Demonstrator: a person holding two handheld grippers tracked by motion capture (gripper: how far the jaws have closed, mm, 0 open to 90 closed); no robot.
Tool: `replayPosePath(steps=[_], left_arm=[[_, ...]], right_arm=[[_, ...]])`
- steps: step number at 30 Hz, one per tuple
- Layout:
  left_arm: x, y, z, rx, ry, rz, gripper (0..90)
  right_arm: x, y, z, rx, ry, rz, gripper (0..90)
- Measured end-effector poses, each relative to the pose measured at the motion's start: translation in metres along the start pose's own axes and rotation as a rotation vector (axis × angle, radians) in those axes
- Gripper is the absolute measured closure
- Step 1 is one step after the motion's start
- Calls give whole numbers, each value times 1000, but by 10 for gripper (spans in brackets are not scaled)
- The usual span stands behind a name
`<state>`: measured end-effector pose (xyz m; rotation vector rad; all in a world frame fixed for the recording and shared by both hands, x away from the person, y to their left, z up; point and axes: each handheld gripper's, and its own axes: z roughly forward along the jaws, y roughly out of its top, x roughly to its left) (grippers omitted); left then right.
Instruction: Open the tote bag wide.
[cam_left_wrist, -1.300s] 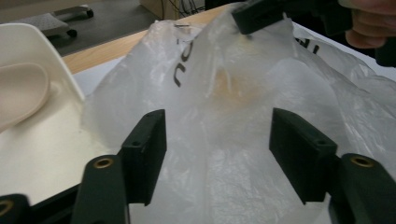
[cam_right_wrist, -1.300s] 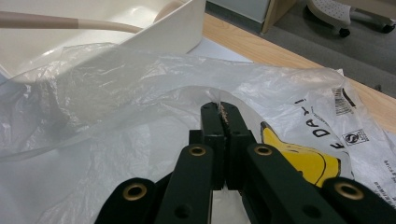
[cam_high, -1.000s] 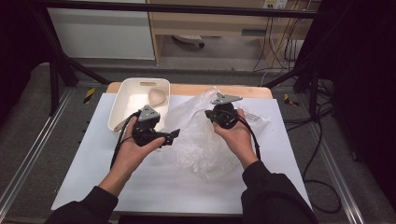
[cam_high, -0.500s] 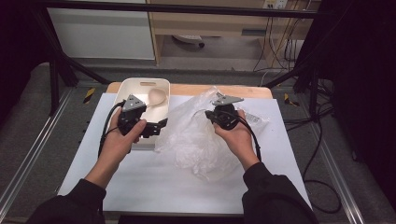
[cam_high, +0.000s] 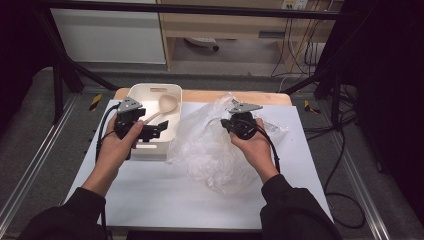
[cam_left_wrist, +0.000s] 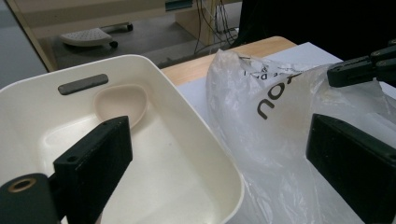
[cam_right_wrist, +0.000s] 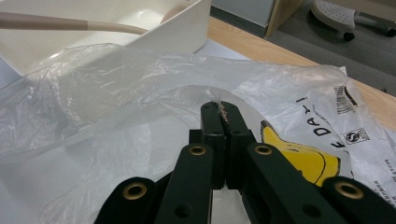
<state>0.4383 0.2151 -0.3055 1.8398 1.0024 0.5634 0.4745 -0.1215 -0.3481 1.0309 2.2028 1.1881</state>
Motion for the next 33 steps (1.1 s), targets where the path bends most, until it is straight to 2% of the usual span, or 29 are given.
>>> replayPosePath(steps=[7, 10, 13, 33], left_arm=[[14, 2, -4, 19, 28, 6, 63], [20, 3, -6, 18, 40, -3, 63], [26, 2, -8, 15, 38, -13, 62], [49, -5, -8, 38, 58, -28, 63]], right_arm=[[0, -2, 1, 7, 5, -1, 900], [0, -3, 2, 10, 7, -3, 900], [0, -4, 2, 13, 8, 8, 900], [1, -8, 6, 30, 15, -5, 900]])
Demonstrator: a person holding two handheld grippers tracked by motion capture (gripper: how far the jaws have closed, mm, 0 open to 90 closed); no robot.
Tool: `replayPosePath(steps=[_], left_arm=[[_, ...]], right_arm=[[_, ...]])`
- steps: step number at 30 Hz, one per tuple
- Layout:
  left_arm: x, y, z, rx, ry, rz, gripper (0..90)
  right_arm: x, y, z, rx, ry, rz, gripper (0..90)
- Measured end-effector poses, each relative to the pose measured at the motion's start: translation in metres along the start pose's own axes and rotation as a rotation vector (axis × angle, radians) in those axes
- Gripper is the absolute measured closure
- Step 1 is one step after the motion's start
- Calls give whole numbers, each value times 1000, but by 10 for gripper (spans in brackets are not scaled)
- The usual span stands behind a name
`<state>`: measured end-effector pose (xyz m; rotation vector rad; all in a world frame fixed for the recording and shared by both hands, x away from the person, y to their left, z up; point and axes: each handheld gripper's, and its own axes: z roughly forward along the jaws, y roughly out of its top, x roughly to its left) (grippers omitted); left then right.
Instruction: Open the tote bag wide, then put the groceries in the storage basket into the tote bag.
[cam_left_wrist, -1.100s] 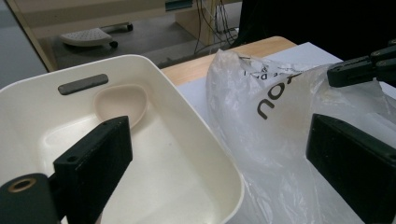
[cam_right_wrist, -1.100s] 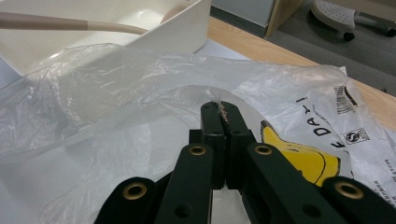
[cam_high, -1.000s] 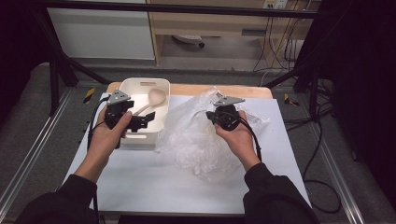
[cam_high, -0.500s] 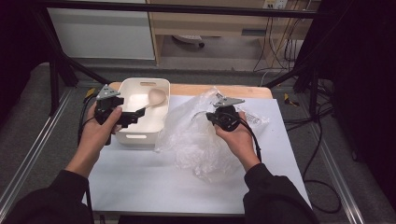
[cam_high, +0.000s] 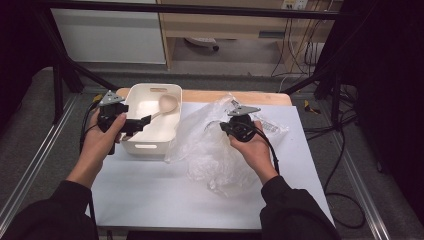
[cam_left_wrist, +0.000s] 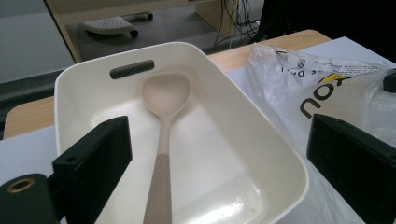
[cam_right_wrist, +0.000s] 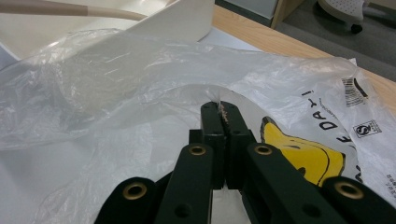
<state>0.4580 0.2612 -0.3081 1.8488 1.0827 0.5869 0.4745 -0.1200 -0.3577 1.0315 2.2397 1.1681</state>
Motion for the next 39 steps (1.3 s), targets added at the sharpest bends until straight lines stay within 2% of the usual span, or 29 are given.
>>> replayPosePath(steps=[5, 19, 31, 39], left_arm=[[11, -4, 2, 6, 20, -30, 65], [18, -16, 12, 50, 21, -34, 73], [13, -19, 15, 71, -8, 7, 82], [13, -21, 20, 89, 2, 9, 138]], right_arm=[[0, -1, 1, 4, 0, 1, 900], [3, -3, 5, 11, 11, 3, 900], [1, -10, 5, 11, 12, 13, 900], [1, -11, 6, 14, 13, 15, 900]])
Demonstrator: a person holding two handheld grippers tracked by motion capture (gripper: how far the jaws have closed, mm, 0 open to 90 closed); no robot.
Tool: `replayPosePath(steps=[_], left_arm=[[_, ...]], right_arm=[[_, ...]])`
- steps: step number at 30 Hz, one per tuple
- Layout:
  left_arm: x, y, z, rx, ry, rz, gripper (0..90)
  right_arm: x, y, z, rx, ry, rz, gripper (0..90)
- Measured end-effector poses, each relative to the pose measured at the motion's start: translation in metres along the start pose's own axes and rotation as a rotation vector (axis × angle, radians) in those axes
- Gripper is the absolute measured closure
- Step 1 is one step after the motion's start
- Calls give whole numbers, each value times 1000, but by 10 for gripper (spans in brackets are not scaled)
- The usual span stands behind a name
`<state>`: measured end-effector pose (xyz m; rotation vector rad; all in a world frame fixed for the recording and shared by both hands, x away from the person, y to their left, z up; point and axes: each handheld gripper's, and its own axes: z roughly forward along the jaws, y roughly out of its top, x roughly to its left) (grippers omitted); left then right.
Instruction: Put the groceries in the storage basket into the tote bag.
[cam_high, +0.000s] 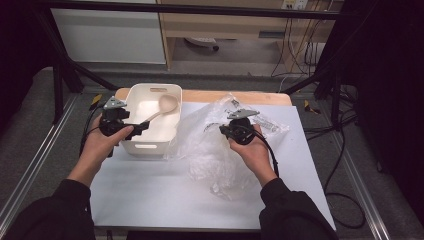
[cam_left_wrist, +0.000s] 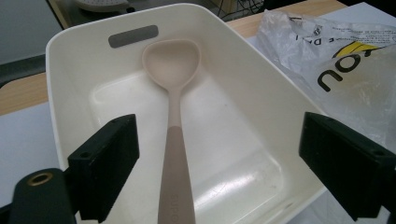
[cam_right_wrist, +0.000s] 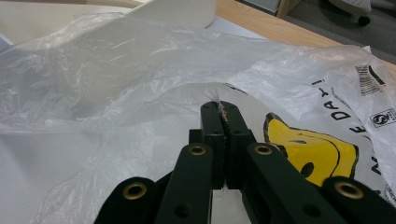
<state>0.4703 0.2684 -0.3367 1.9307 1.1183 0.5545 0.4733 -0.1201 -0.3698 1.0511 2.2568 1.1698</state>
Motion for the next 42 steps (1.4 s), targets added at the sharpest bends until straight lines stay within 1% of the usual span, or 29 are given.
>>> replayPosePath(steps=[2, 4, 6, 9, 12, 14, 17, 19, 20, 22, 24, 26, 34, 37, 38, 40, 41, 42], left_arm=[[0, -2, 2, 10, 9, -2, 195], [1, -3, 4, 14, 8, -9, 205], [1, -5, 6, 20, 12, -9, 256], [3, -5, 9, 28, 19, -11, 279], [5, -6, 14, 33, 23, -24, 318], [7, -6, 17, 48, 27, -18, 340], [9, -7, 23, 64, 29, -31, 365], [11, -8, 27, 73, 18, -45, 389], [11, -8, 28, 77, 20, -50, 394], [13, -8, 30, 83, 27, -44, 415], [14, -9, 33, 92, 31, -48, 418], [15, -9, 34, 90, 41, -53, 433], [16, -10, 33, 90, 43, -50, 471], [16, -9, 34, 91, 47, -42, 475], [17, -9, 34, 96, 46, -43, 478], [18, -9, 35, 101, 60, -55, 478], [18, -9, 36, 102, 57, -61, 481], [18, -10, 37, 102, 55, -59, 485]], right_arm=[[0, 0, 0, 2, 1, -1, 900], [0, -1, 0, 6, 1, -5, 900], [0, -2, 1, 7, 2, -7, 900], [-1, -2, 1, 8, 1, -6, 900], [-1, -2, 1, 10, 0, -4, 900], [-1, -3, 2, 11, 2, -1, 900], [-1, -3, 4, 14, 7, -1, 900], [-3, -3, 5, 20, 8, -4, 900], [-3, -3, 6, 22, 8, -2, 900], [-4, -4, 6, 29, 8, -4, 900], [-3, -5, 7, 30, 11, -2, 900], [-3, -5, 8, 28, 13, -2, 900], [0, -3, 4, 11, 18, 0, 900], [0, -3, 3, 8, 18, -2, 900], [0, -3, 2, 8, 18, -3, 900], [0, -3, 2, 7, 18, 0, 900], [-1, -3, 2, 8, 18, -1, 900], [-1, -3, 2, 7, 19, 0, 900]])
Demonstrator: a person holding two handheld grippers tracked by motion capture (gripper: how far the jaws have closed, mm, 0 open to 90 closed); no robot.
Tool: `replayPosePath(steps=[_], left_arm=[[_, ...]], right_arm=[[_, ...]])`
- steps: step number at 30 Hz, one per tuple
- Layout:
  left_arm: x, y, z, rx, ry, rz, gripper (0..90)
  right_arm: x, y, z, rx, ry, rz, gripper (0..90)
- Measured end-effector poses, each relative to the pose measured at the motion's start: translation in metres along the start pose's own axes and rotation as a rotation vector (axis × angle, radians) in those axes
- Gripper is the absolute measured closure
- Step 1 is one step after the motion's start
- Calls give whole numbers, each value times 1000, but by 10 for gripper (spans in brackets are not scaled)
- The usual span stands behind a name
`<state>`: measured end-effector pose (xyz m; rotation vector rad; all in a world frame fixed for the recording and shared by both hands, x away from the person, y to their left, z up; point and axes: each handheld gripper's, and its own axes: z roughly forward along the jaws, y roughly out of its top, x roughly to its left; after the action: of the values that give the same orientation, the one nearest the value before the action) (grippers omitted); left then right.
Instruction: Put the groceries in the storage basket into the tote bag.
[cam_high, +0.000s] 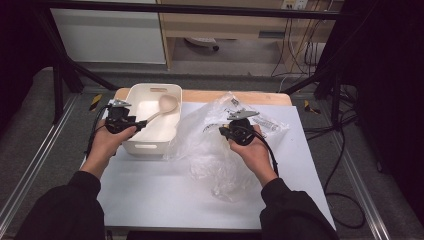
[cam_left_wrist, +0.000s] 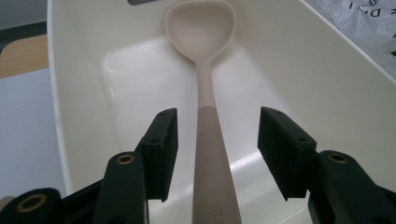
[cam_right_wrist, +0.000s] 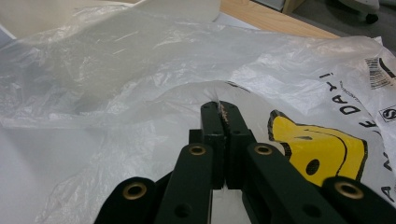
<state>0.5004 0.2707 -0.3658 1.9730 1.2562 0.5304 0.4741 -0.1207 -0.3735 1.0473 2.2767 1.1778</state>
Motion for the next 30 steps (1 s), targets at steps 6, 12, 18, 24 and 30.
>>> replayPosePath(steps=[6, 12, 18, 24, 30], left_arm=[[1, 0, 4, 16, -6, 1, 499], [-1, 0, 7, 33, -5, 27, 512], [-2, -2, 6, 51, -3, 40, 530], [-1, -3, 6, 59, -14, 20, 573], [0, -4, 7, 65, -15, 15, 600]], right_arm=[[-2, -1, 0, 3, 0, 2, 900], [-4, -2, -2, 2, 0, 13, 900], [-5, -3, -3, 4, -3, 14, 900], [-6, -3, -4, 1, -4, 20, 900], [-6, -4, -3, 3, -2, 20, 900]])
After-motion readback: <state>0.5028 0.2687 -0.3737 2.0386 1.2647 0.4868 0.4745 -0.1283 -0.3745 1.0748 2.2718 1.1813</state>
